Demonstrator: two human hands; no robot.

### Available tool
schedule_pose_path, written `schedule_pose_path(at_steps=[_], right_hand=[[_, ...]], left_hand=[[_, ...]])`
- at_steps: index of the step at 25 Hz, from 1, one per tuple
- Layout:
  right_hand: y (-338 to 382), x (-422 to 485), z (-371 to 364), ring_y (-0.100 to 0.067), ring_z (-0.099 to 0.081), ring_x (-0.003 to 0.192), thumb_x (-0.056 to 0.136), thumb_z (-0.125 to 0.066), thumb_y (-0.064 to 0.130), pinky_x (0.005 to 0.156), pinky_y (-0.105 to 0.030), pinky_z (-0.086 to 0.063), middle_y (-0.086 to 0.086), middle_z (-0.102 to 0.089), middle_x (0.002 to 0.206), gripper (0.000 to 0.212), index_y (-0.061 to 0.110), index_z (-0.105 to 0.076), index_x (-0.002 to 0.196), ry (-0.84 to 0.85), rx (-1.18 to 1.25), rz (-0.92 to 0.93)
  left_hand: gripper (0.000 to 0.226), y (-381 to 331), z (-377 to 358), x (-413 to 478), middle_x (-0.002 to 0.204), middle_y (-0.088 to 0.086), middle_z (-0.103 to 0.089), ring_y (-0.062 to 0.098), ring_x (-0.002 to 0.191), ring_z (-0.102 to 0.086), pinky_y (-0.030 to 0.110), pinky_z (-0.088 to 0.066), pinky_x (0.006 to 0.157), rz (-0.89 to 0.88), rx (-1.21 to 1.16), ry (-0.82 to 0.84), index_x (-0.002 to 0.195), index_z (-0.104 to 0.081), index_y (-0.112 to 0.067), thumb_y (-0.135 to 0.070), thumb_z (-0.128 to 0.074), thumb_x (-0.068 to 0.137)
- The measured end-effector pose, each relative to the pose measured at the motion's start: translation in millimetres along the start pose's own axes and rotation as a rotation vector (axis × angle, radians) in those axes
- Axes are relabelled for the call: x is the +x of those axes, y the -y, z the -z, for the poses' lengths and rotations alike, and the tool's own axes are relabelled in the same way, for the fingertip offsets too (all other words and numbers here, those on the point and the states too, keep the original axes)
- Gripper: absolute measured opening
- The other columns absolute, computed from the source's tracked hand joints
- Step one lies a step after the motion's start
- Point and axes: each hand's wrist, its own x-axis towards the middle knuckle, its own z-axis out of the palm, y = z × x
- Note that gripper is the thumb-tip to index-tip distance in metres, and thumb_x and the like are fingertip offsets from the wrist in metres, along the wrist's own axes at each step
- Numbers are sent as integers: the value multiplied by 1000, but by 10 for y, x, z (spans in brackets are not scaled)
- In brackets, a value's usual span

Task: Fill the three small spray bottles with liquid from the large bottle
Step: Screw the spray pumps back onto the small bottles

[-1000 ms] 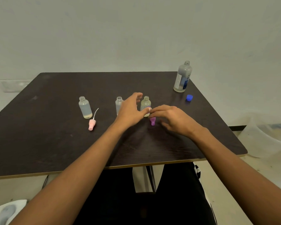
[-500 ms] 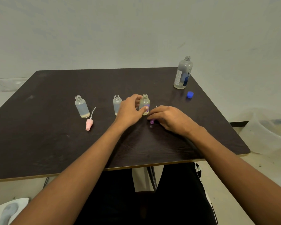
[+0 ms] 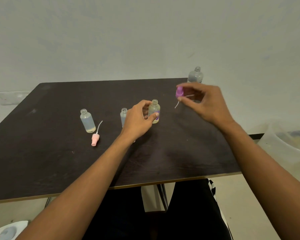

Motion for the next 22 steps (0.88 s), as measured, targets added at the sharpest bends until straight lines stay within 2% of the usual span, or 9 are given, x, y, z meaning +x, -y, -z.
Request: schedule_pose_path(at_steps=[2,4,7,12,18,22], right_hand=[[175,143,124,-8,-76,94,90,-83,12,86,-18,-59,-3,-79,107,33,8,-76,122,-69,73,-7],[334,256,201,-13,-77,96,90,-84,15,89,-23,-59,-5,-79,110,34,8,-75,122,-100,121,0],[506,368,238,-19,-79,98,90,-83,15,92,-30,-62,-9,-79,114,36,7,-74,124,-87,196,20],[544,438,136,-21,-79,98,89,-84,14,92,-32,-63,-11,-79,112,38,4,-73,125,-41,205,36],[441,432,16,-23,-77,102,89,-84,11,92,-28,-61,-11,-78,114,38,3,-73,124,5,212,22],[386,353,-103,-20,-78,97,90,-83,10,91,-24,-61,-11,-79,108,36,3,-73,124,54,195,4]], left_hand=[[40,-76,28,-11,111,-11,-74,-6,97,-70,17,-58,91,-11,-35,-3,127,-67,-21,-25,-81,90],[39,-145,55,-31,108,-13,-73,-16,90,-67,7,-54,82,-17,-52,-7,126,-68,-21,-24,-81,90],[40,-210,92,-56,109,-11,-74,-16,90,-65,-1,-48,76,-41,-51,-24,127,-69,-19,-24,-82,89],[40,-242,123,-107,110,-9,-76,-12,94,-67,0,-49,79,-63,-68,-24,127,-70,-19,-24,-83,88],[41,-274,138,-146,109,-11,-75,-19,94,-65,1,-49,77,-69,-101,-24,126,-70,-21,-26,-84,88],[40,-292,131,-162,109,-12,-75,-8,99,-69,3,-50,79,-83,-118,-37,125,-69,-21,-29,-83,88]])
